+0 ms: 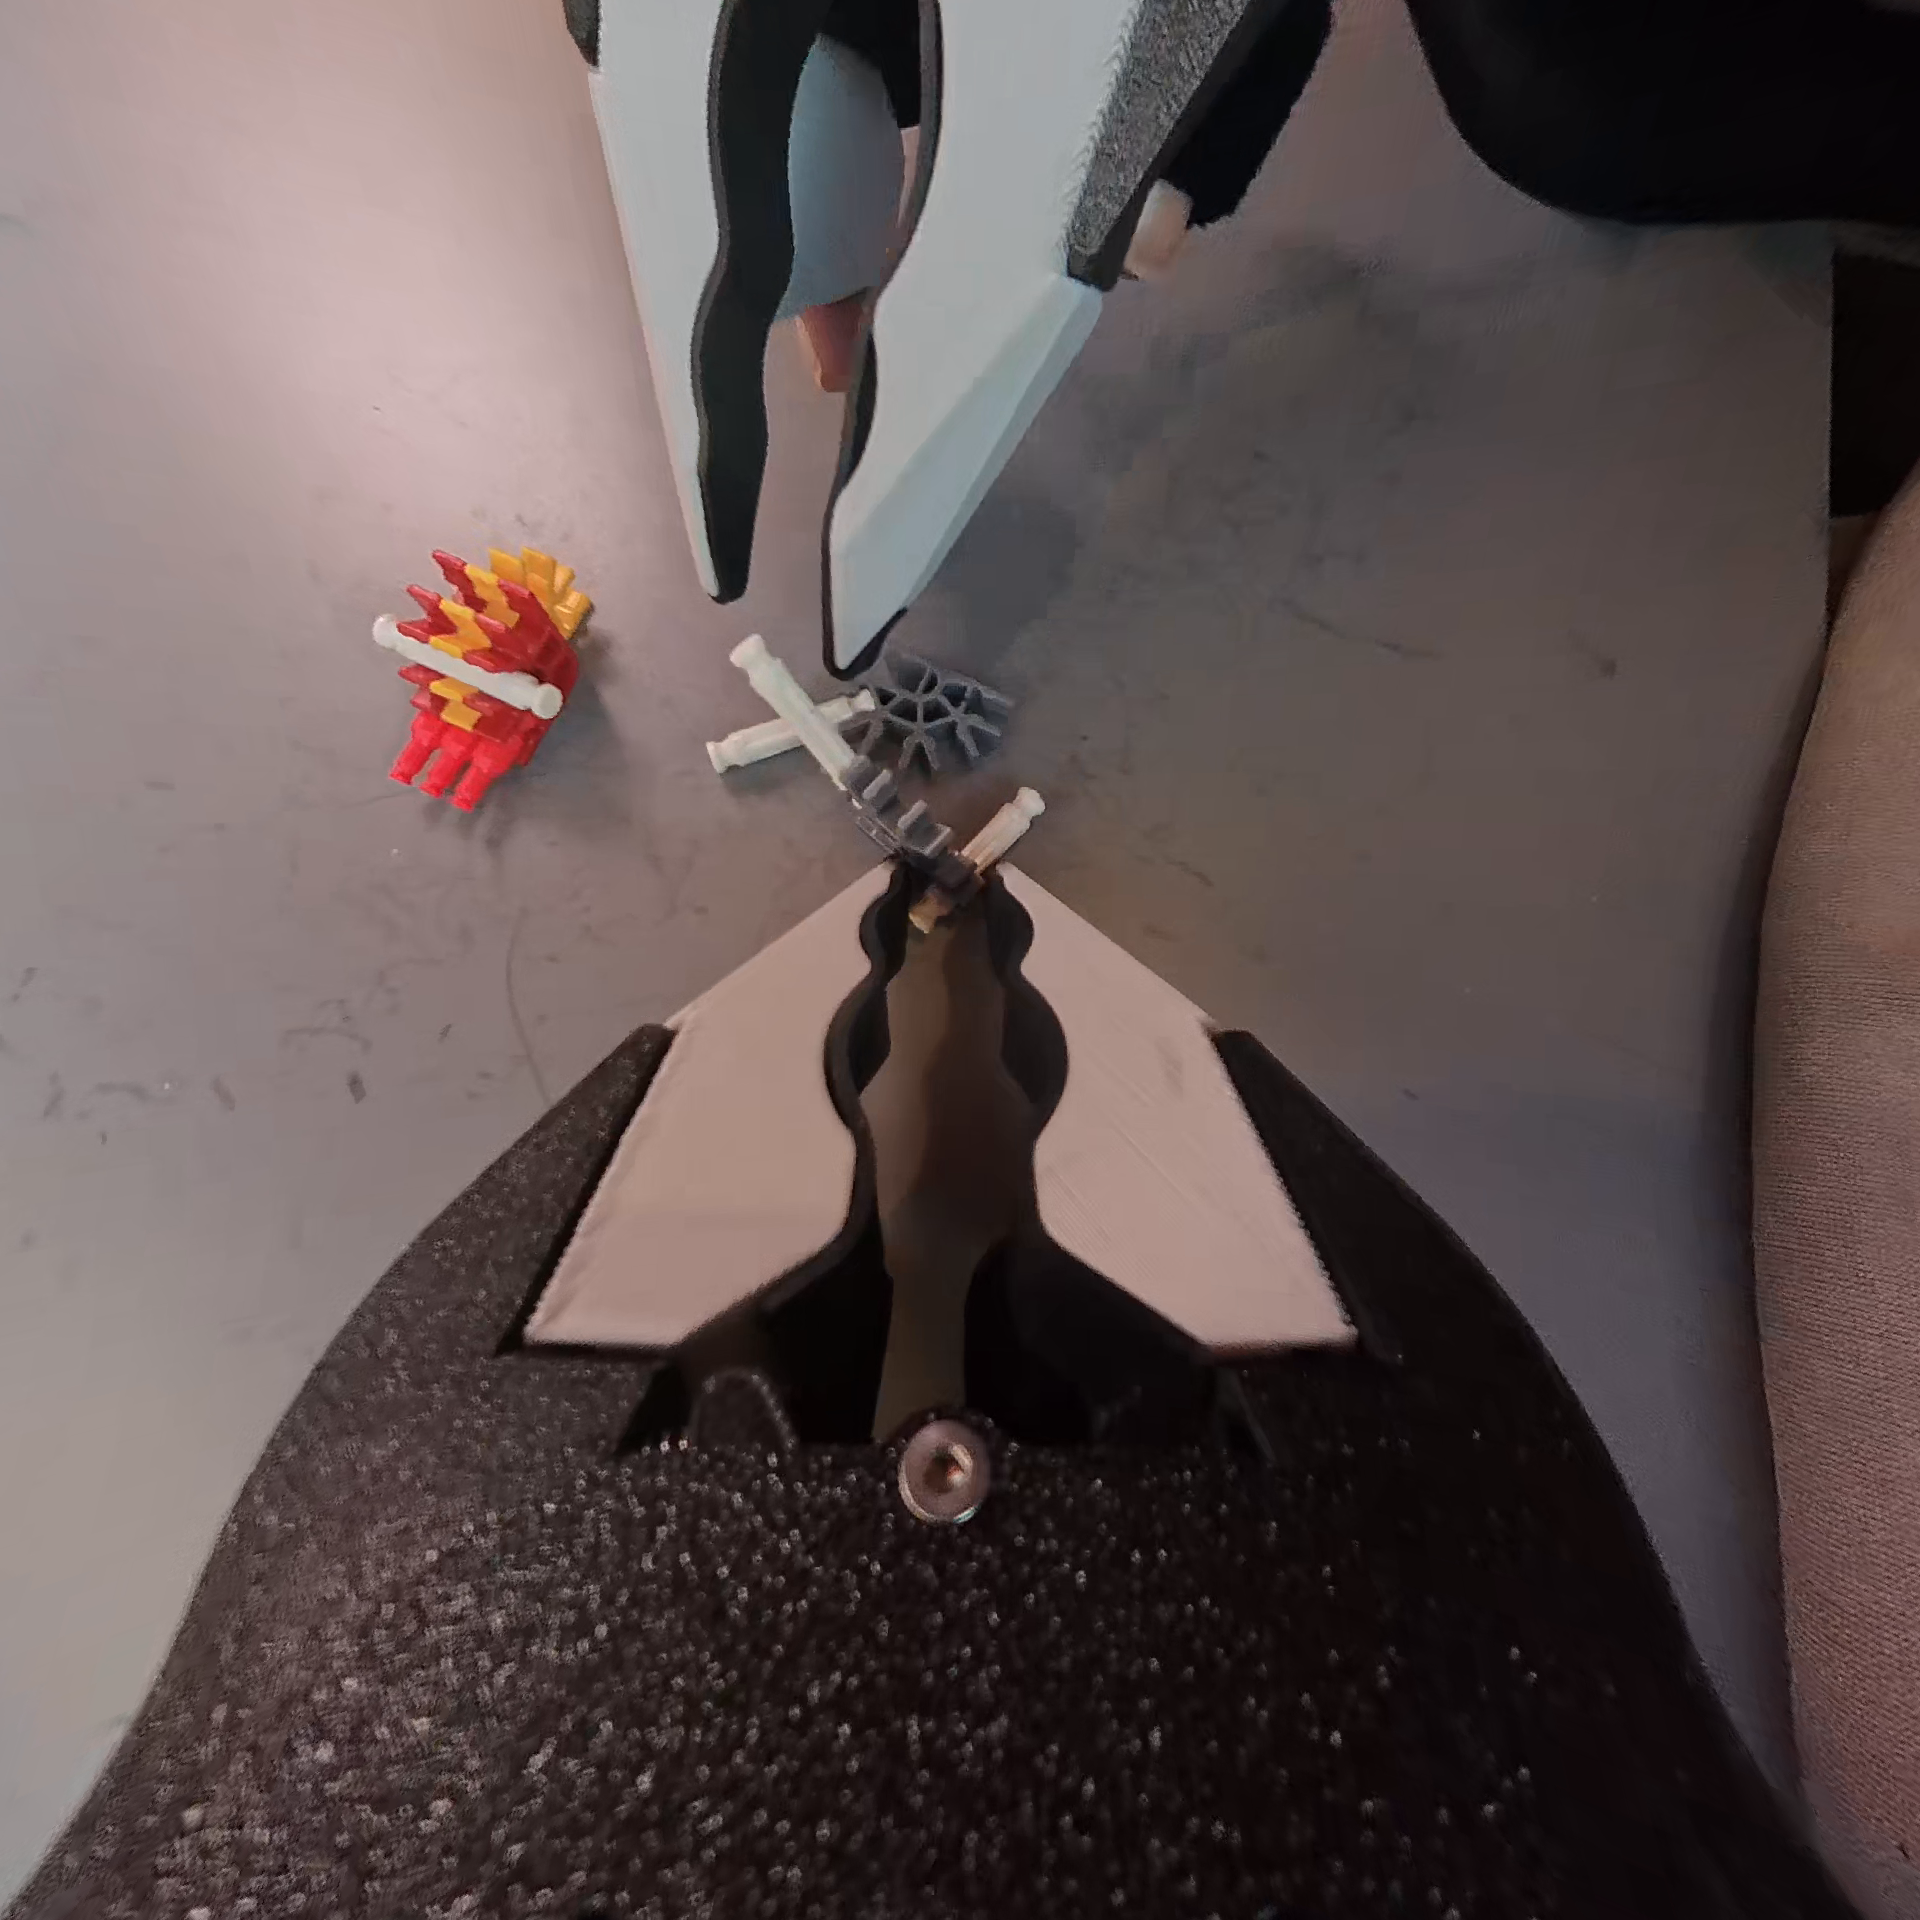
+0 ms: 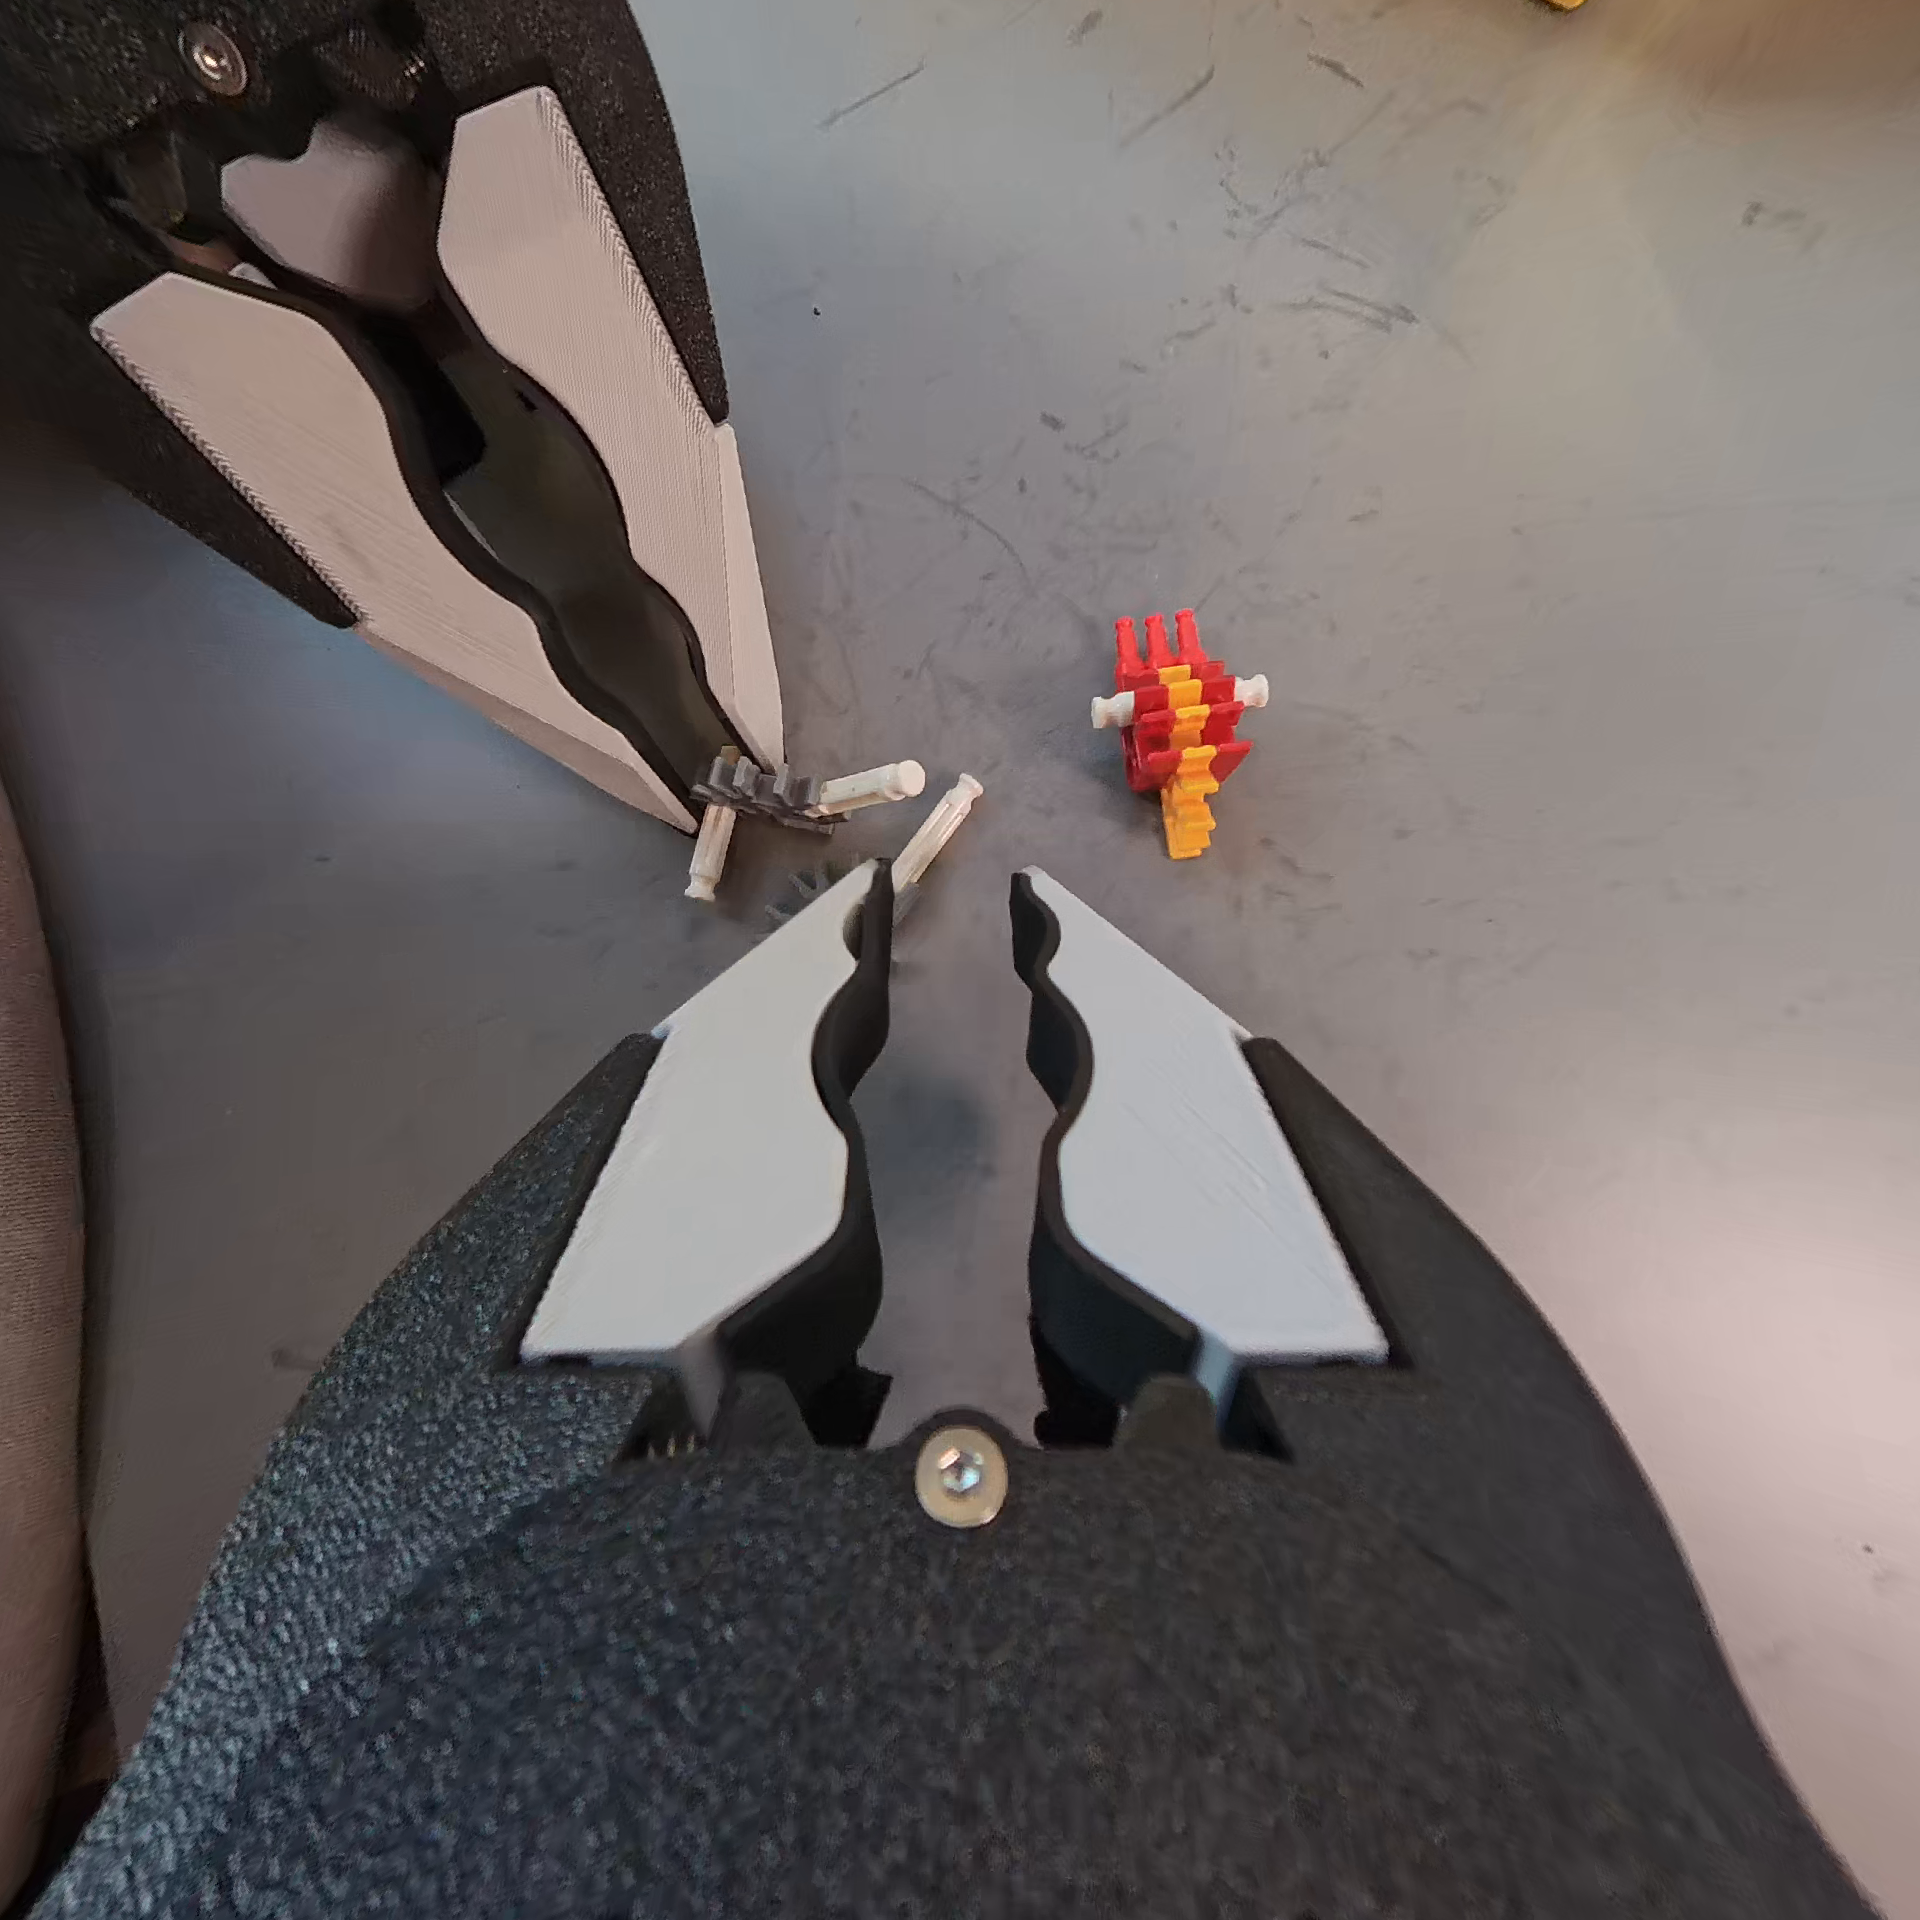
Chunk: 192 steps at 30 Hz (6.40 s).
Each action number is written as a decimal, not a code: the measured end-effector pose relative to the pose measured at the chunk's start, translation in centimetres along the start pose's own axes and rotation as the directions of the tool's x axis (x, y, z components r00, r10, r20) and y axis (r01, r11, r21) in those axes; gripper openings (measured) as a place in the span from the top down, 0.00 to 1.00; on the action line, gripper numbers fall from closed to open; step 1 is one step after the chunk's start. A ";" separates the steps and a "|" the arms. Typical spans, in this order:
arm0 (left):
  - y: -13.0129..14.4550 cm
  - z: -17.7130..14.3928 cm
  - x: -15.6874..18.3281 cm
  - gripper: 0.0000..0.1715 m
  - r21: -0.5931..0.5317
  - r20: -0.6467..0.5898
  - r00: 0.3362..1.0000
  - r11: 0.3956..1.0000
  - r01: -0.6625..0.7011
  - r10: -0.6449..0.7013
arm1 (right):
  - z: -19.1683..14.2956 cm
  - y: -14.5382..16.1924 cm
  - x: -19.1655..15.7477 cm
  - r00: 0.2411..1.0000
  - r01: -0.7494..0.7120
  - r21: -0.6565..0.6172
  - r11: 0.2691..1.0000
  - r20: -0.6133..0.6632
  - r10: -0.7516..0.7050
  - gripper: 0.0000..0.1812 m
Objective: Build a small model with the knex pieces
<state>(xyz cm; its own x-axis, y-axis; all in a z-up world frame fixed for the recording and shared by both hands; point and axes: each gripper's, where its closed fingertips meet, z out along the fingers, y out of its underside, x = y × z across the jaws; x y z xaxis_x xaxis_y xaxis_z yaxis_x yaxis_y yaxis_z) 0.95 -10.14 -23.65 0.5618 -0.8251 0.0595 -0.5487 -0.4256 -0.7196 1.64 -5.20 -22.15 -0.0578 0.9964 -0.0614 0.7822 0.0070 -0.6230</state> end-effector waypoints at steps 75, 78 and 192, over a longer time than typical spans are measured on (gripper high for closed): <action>0.3 -0.4 -0.5 0.86 0.012 0.011 1.000 1.000 -0.012 0.012 | -0.6 -1.7 -1.0 0.957 -0.284 0.287 0.915 0.145 0.252 0.99; 0.2 -0.3 -0.5 0.87 0.009 0.034 0.999 1.000 -0.016 0.016 | -0.3 -1.5 -1.3 0.959 -0.273 0.266 0.924 0.145 0.242 0.99; 0.5 -0.6 -0.5 0.92 0.012 -0.052 0.997 0.998 -0.065 0.065 | -1.9 0.5 -1.4 0.668 0.446 -0.272 0.853 0.735 -0.115 0.98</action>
<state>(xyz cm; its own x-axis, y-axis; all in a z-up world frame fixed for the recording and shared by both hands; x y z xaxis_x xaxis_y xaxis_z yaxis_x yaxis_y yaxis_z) 0.01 -10.17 -23.61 0.4919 -0.8693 0.0485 -0.5766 -0.3670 -0.7300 3.26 -6.47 -20.90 -0.5845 0.6032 -0.5427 0.8100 0.4727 -0.3469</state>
